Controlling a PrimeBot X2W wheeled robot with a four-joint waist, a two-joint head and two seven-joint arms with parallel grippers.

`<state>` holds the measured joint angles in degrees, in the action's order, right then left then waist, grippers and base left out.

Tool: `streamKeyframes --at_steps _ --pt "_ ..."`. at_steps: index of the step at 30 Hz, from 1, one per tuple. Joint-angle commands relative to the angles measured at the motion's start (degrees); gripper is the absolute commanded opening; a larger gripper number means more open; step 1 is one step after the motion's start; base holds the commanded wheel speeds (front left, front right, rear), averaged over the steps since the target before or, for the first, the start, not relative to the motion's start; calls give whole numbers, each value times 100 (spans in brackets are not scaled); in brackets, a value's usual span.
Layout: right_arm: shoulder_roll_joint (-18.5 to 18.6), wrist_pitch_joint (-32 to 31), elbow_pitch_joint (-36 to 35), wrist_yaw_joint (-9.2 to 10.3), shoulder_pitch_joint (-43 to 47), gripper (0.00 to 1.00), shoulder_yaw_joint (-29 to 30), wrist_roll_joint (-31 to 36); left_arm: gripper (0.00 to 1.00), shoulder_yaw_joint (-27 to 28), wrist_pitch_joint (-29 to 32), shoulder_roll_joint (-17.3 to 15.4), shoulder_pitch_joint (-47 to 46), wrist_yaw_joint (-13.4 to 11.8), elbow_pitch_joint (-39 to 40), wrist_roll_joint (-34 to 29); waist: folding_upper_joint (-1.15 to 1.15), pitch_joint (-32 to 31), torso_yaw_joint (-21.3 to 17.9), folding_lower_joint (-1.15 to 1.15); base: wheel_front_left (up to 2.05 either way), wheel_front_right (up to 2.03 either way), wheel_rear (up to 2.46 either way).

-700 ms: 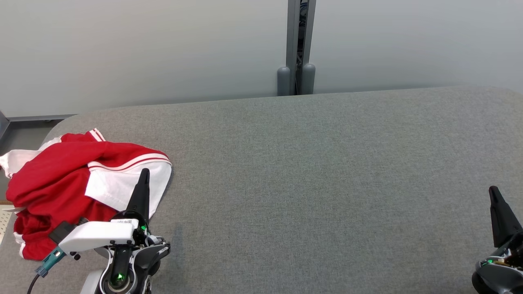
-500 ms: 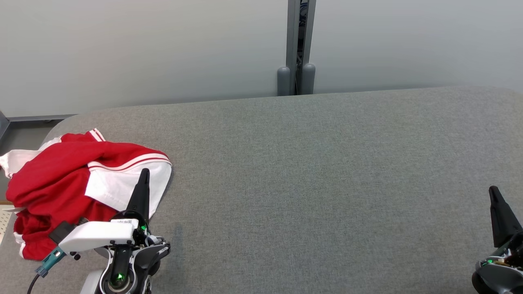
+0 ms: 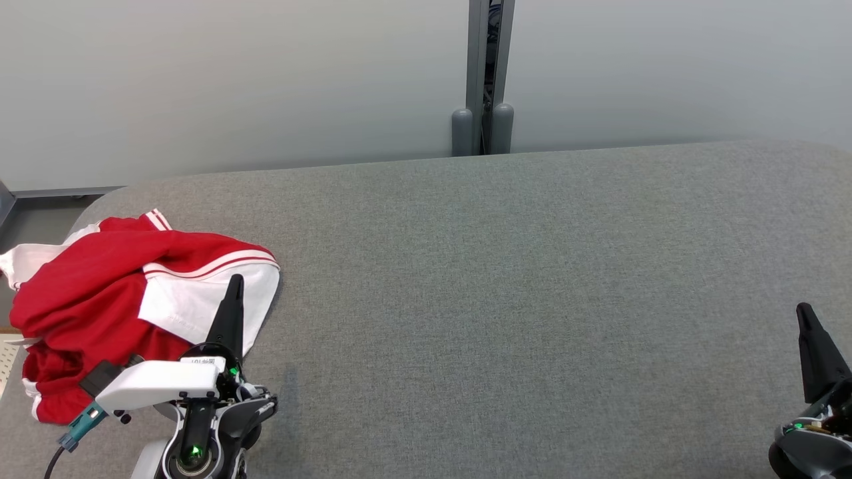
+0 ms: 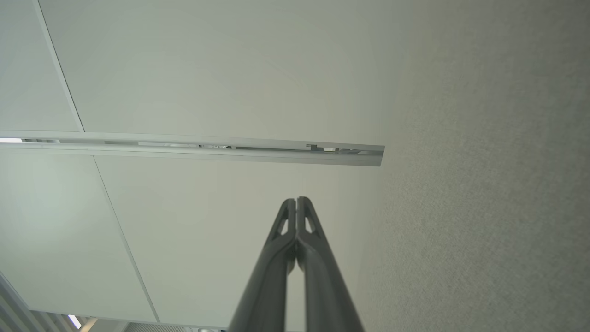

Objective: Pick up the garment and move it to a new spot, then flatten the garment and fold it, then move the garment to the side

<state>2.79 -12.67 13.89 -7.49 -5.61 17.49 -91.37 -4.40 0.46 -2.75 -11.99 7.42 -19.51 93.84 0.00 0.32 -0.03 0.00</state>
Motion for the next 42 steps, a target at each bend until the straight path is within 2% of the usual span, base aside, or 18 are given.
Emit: streamKeyframes --at_steps 1,2,3,8,15,22,30,42 --pt "24 -6 13 0 -60 0 -7 13 0 29 -9 -29 -39 29 -1 36 0 0 0 0 0 0 0" --pt "24 -6 13 0 -60 0 -7 13 0 29 -9 -29 -39 29 -1 36 0 0 0 0 0 0 0" --pt "0 0 0 0 0 100 -1 0 100 0 0 0 0 0 0 0 0 0 0 0 0 0 0" --pt "-101 7 140 1 142 100 -25 2 100 -30 -6 32 187 -2 -137 -3 0 2 0 0 0 0 0" --pt "-73 246 47 1 166 100 -376 127 100 -99 -149 25 336 -1 93 -82 0 6 -5 0 0 0 0" --pt "37 534 10 0 101 100 -842 466 100 -98 -298 2 458 1 305 -733 0 13 2 0 0 0 0" --pt "22 794 -36 0 49 100 -1129 1500 100 23 -442 16 593 -37 633 -1725 0 17 9 0 0 0 0" --pt "23 1169 -345 -1 7 100 -1669 3339 100 -86 -653 9 805 -405 1117 -3485 0 24 2 0 0 0 0"
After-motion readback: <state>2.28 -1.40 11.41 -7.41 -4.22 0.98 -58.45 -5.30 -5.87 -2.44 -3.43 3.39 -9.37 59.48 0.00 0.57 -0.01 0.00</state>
